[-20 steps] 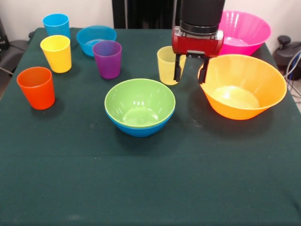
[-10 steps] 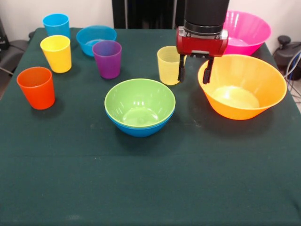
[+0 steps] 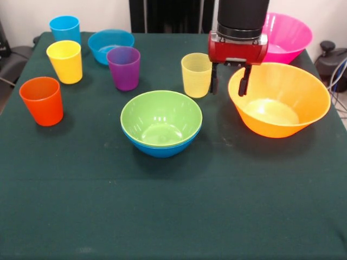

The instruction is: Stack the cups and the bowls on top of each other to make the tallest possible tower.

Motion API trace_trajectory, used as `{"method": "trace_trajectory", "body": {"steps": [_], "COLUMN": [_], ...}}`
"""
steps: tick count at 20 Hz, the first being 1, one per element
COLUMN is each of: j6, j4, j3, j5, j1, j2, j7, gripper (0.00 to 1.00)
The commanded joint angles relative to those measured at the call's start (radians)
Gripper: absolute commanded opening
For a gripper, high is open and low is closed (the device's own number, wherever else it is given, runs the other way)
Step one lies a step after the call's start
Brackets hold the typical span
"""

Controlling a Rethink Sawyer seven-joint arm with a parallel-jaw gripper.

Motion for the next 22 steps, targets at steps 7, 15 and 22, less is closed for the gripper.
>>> {"method": "trace_trajectory", "body": {"steps": [7, 15, 22], "j6": [0.037, 0.048, -0.005], "j4": [-0.083, -0.129, -0.189], "j3": [0.043, 0.069, 0.036], "j5": [-0.097, -0.098, -0.147], "j1": [0.049, 0.033, 0.039], "j2": [0.095, 0.142, 0.22], "j7": [-0.07, -0.098, -0.088], "gripper": [1.0, 1.0, 1.0]}}
